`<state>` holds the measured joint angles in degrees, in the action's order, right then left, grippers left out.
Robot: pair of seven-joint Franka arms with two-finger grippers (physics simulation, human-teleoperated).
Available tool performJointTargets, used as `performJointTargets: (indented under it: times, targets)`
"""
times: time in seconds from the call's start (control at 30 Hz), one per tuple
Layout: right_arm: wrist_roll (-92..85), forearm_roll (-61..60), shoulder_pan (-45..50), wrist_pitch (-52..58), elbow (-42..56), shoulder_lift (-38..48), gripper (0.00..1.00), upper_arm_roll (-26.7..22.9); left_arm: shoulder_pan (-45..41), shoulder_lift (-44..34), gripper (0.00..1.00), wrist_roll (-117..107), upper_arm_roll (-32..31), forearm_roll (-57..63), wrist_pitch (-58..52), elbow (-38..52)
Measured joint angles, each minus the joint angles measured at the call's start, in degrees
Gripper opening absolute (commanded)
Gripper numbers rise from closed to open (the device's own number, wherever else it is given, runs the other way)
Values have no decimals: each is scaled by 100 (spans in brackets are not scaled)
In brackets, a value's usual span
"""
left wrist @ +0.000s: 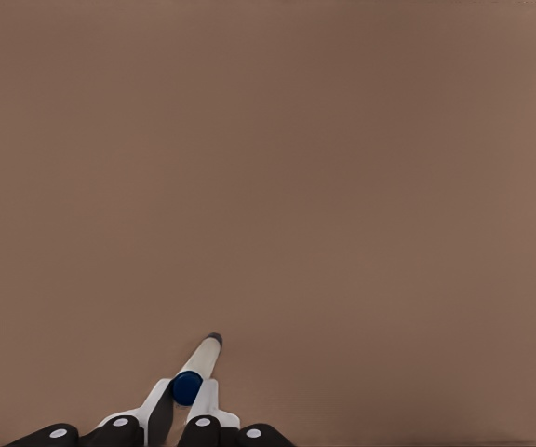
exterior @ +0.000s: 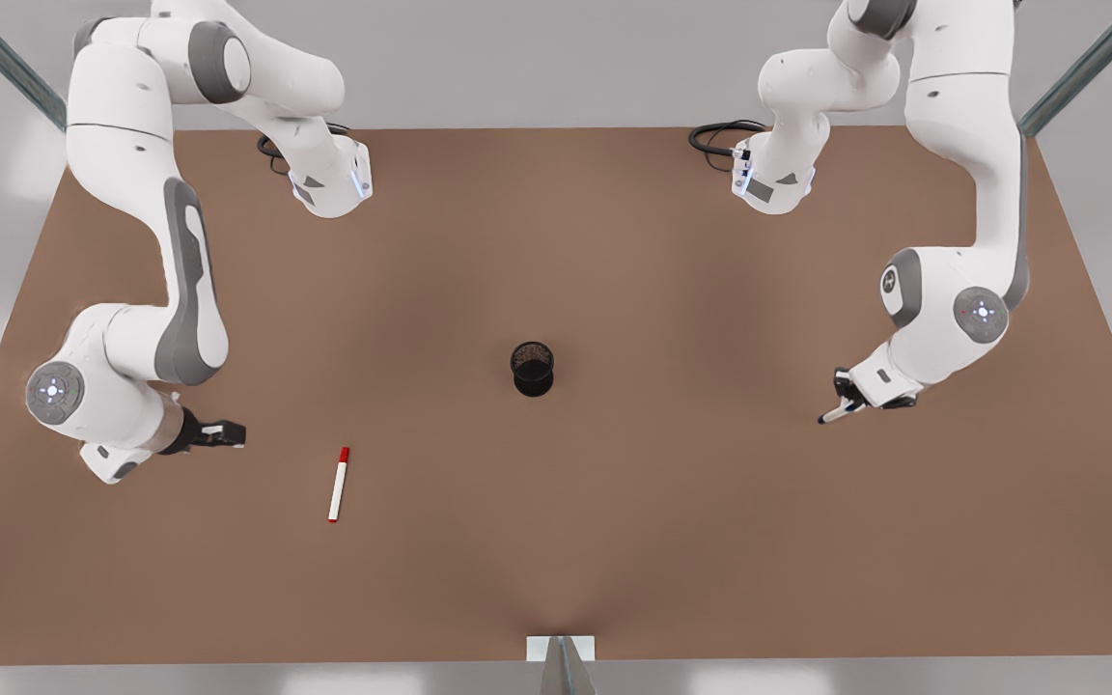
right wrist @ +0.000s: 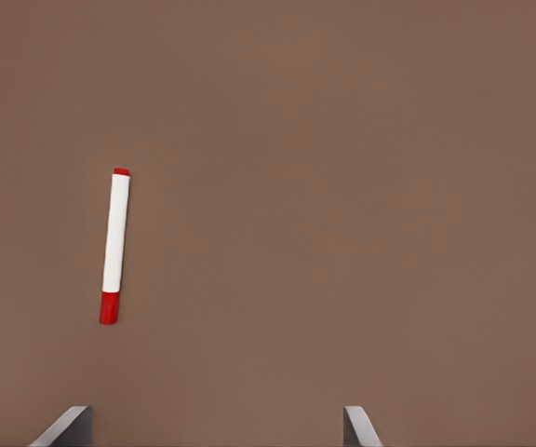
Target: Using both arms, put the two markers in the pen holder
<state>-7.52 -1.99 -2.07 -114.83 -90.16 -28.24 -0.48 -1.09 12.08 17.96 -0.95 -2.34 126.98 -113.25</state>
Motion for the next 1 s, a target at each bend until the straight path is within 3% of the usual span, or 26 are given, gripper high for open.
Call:
performJointTargets:
  times: [0.13, 0.33, 0.63, 0.83, 0.9, 1.0]
  targets:
    - [192, 107, 336, -588, 209, -911, 100, 11, -858, 198, 21, -401, -3, 6, -569, 873]
    - [576, 19, 385, -1036, 1374, -2278, 100, 283, -2373, 511, 21, -1550, -37, -168, -1108, 1685]
    - [1045, 57, 783, -1382, 1338, -2417, 100, 316, -3900, 1536, 21, -3830, -44, -432, -1342, 3201]
    - [1314, 380, 787, -1473, 1340, -2453, 100, 312, -4369, 1843, 21, -5221, -40, -465, -1227, 3428]
    - [1395, 427, 787, -1491, 1342, -2474, 94, 312, -4391, 1945, 21, -5600, -38, -474, -1196, 3407]
    - [1500, 457, 787, -1506, 1342, -2497, 75, 317, -4397, 2160, 21, -6095, -37, -470, -1165, 3390]
